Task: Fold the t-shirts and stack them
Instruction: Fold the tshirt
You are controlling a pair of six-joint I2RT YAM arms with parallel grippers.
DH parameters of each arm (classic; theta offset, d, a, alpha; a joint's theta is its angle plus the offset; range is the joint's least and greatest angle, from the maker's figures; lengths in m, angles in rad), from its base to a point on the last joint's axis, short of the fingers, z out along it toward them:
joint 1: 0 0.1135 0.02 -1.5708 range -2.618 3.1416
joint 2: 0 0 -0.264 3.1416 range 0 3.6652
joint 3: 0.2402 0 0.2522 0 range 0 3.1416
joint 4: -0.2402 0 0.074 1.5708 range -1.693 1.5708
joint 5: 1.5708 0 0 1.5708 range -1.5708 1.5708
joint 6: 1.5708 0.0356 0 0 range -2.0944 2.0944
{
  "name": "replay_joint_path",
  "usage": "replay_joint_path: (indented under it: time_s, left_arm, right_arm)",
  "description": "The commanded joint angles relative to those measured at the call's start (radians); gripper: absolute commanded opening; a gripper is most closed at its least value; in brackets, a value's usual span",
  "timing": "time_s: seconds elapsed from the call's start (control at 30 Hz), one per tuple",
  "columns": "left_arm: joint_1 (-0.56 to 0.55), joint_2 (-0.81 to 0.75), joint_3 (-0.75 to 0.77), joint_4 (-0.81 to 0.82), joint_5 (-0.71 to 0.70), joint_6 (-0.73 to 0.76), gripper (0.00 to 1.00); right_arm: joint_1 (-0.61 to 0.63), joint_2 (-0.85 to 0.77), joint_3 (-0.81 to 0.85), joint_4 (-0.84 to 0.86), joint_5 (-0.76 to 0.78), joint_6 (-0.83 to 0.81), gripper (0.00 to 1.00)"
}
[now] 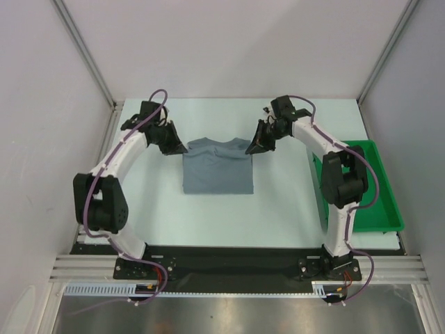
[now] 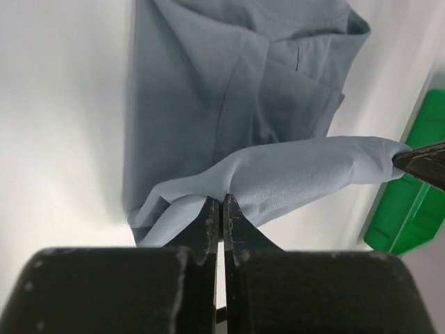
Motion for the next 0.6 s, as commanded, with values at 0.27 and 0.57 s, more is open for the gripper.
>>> replay_joint_path:
  time_s: [0.27, 0.57]
  left_arm:
    - [0.008, 0.282, 0.234, 0.068, 0.045, 0.051, 0.00]
    - [0.012, 0.392, 0.321, 0.080, 0.059, 0.057, 0.01]
  right_arm:
    - [-0.038, 0.209, 0.232, 0.008, -0.035, -0.020, 0.00]
    - [-0.051, 0.301, 0.328, 0.014, -0.029, 0.001, 0.00]
